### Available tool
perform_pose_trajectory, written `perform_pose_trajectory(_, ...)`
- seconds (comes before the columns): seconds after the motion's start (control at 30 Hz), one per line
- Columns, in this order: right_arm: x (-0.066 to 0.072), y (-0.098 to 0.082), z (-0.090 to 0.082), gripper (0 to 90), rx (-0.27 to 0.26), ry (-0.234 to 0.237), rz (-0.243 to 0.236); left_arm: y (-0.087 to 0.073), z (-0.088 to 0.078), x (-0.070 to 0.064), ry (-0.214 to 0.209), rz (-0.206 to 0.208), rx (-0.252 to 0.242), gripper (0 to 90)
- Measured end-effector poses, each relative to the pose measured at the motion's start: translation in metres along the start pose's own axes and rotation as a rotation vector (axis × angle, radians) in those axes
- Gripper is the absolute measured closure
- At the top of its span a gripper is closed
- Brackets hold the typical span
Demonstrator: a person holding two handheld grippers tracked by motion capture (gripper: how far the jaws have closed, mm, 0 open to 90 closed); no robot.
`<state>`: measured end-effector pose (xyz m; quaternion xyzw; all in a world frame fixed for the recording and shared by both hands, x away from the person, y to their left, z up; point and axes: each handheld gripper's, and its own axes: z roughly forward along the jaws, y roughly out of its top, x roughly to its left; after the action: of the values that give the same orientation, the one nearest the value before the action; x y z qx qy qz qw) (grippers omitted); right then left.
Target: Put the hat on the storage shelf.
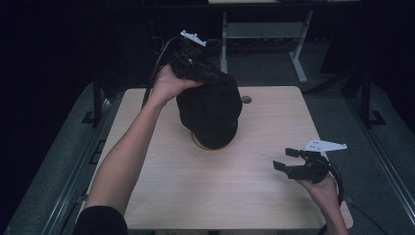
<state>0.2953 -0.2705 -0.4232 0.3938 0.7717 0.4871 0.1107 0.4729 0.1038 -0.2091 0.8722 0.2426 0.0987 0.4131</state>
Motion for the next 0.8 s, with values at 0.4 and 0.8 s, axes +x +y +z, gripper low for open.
perform_pose_trajectory(0.4,0.000,-0.002,0.003,20.2,0.013,-0.006,-0.007,-0.015,-0.009,0.000,0.011,-0.017,-0.015,39.1)
perform_pose_trajectory(0.8,0.002,-0.004,0.005,18.9,0.028,-0.019,-0.011,-0.025,-0.019,-0.006,0.015,-0.016,-0.029,37.4)
